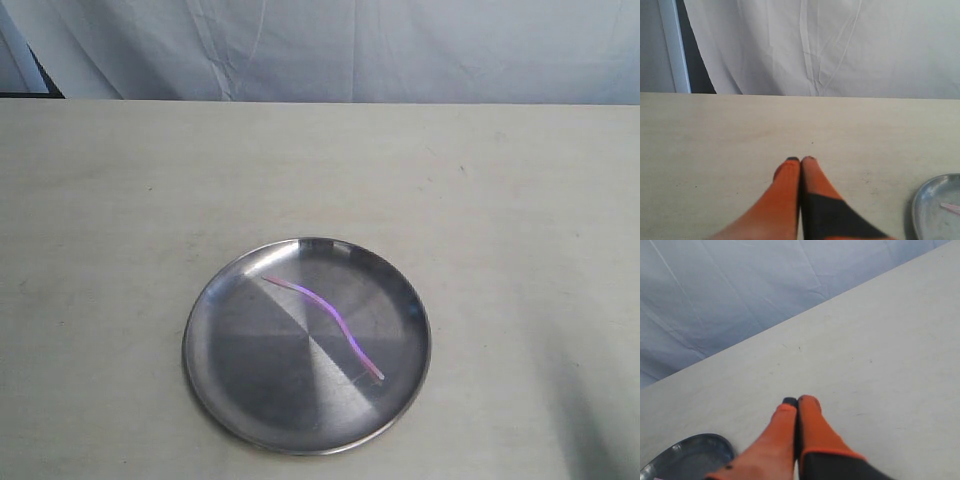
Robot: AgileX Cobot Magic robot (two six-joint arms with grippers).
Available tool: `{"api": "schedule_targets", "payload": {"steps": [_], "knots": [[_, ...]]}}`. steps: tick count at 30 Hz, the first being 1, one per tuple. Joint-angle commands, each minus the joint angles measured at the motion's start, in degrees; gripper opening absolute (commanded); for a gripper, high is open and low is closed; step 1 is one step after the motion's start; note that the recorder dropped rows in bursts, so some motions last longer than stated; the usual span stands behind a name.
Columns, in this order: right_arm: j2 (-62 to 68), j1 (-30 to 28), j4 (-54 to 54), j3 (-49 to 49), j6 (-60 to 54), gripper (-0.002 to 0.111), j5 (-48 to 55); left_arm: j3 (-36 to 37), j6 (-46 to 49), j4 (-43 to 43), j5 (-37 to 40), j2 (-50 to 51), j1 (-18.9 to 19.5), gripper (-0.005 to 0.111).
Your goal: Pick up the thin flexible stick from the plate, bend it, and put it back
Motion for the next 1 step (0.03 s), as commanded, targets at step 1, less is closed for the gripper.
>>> {"api": "schedule_targets", "payload": {"steps": [1], "knots": [[-0.33, -0.28, -0.18, 0.15, -0.05, -0.001, -0.36, 0.17, -0.04, 0.38, -0.01, -0.47, -0.18, 0.0]]}}
